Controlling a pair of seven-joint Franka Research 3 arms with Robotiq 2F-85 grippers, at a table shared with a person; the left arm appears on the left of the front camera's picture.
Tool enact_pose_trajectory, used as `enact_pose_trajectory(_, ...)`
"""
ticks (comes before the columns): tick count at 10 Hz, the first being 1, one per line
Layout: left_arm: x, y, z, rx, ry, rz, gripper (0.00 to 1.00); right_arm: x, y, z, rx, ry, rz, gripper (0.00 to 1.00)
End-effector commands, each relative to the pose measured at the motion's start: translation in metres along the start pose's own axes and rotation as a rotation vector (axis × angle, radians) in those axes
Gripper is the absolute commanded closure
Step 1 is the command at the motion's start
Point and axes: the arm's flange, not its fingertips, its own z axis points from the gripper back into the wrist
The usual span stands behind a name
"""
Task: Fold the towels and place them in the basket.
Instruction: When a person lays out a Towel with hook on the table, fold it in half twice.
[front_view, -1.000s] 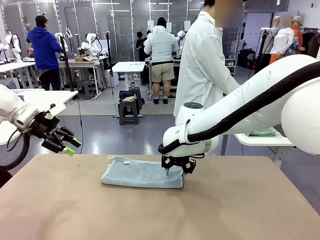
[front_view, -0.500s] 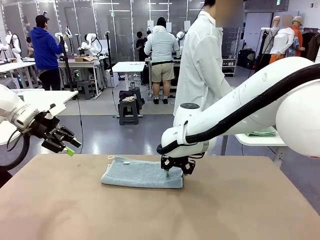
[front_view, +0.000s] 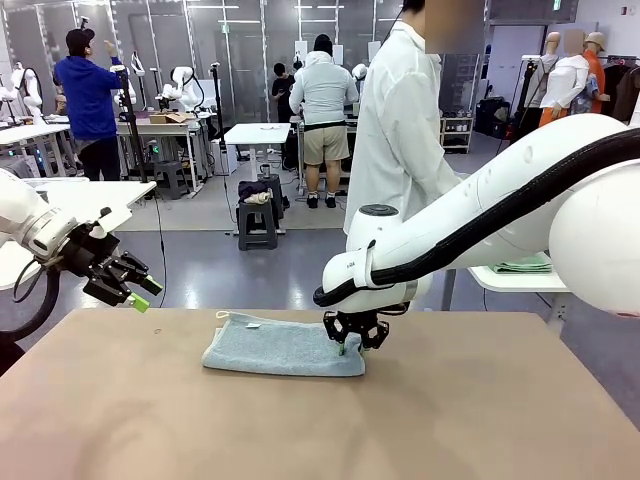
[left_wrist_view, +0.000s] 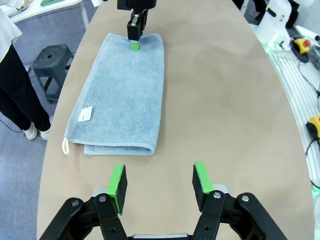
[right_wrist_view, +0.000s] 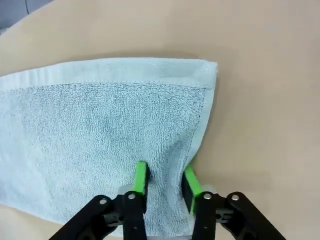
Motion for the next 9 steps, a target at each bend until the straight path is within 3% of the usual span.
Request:
enact_pose_trajectory(1, 0.000, 0.000, 0.000, -0.001, 0.001, -0.014, 0.32, 0.000, 0.008, -0.010, -0.050, -0.003, -0.034, 0.85)
enact_pose_trajectory(3, 0.000, 0.000, 0.000, -0.001, 0.001, -0.014, 0.32, 0.000, 0.007, -0.011, -0.072, -0.002, -0.038, 1.00)
enact_pose_trajectory(7, 0.000, 0.000, 0.000, -0.001, 0.001, -0.014, 0.32, 0.005, 0.001, -0.012, -0.055, -0.030, -0.009, 1.00)
enact_pose_trajectory(9, 0.000, 0.000, 0.000, -0.001, 0.001, -0.014, 0.32, 0.015, -0.033, -0.008, -0.033, -0.066, 0.049, 1.00)
